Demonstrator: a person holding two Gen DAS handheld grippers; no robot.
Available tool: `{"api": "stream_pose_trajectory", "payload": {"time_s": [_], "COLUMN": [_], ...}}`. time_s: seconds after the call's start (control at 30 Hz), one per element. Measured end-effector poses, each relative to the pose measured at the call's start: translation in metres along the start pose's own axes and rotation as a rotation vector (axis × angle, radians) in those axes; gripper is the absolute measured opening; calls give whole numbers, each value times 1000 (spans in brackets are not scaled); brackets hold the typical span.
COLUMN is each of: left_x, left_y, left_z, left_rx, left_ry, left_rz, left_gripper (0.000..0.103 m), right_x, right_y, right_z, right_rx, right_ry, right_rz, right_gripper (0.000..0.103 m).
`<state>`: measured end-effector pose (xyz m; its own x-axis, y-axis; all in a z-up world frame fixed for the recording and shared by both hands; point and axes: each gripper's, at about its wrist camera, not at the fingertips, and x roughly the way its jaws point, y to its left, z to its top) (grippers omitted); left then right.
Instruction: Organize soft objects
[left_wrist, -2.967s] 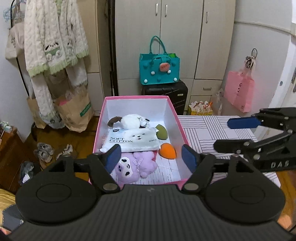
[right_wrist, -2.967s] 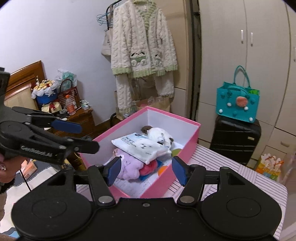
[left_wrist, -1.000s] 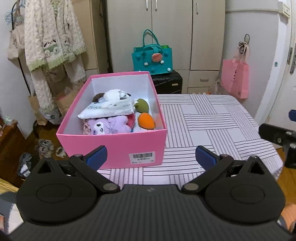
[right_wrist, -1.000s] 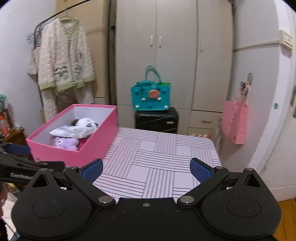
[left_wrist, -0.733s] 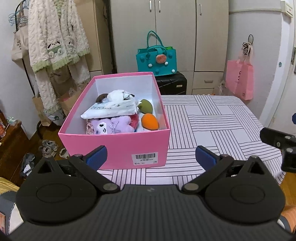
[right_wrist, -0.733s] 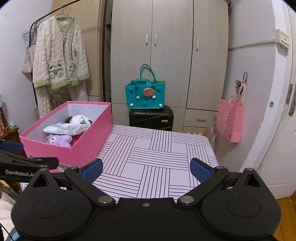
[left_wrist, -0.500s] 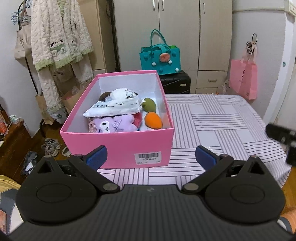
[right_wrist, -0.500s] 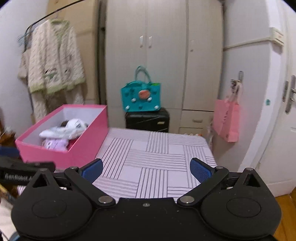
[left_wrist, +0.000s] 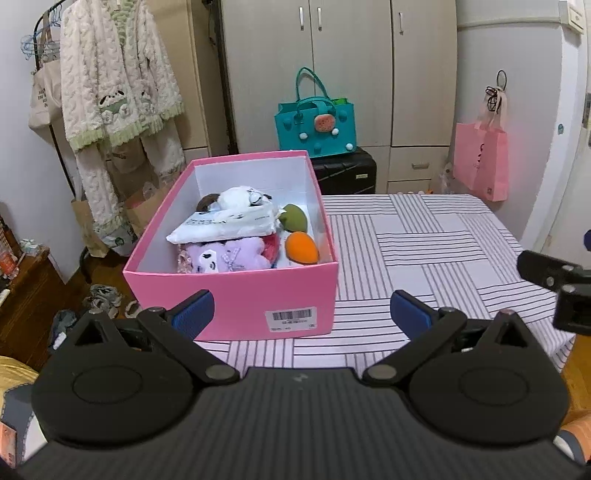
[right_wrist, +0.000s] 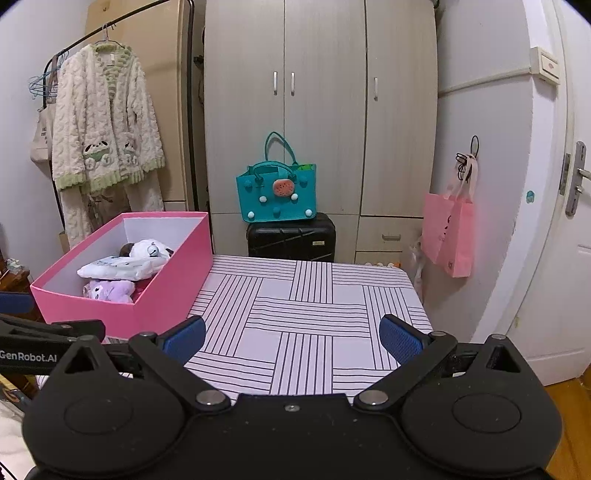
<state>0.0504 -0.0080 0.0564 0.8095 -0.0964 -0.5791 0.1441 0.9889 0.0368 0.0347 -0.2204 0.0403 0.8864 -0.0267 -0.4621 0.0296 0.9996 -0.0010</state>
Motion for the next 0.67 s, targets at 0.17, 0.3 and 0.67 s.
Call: {"api": "stream_pose_trajectory", "payload": {"time_s": [0.17,0.3,0.67], "left_x": [0,0,-3], "left_y": [0,2,5], "left_z": [0,0,1], "left_rx": [4,-1,-11], "left_ry": [12,14,-3], "left_rz": [1,11,48], "left_gripper": [103,103,103], "right_x": [0,1,2], "right_y": [1,0,-2], "right_z": [-1,-1,-2], "right_rx": [-12,-12,-10], "right_ry": [9,11,12], "right_rz": [-14,-17,-19], "right_gripper": [102,102,102]}}
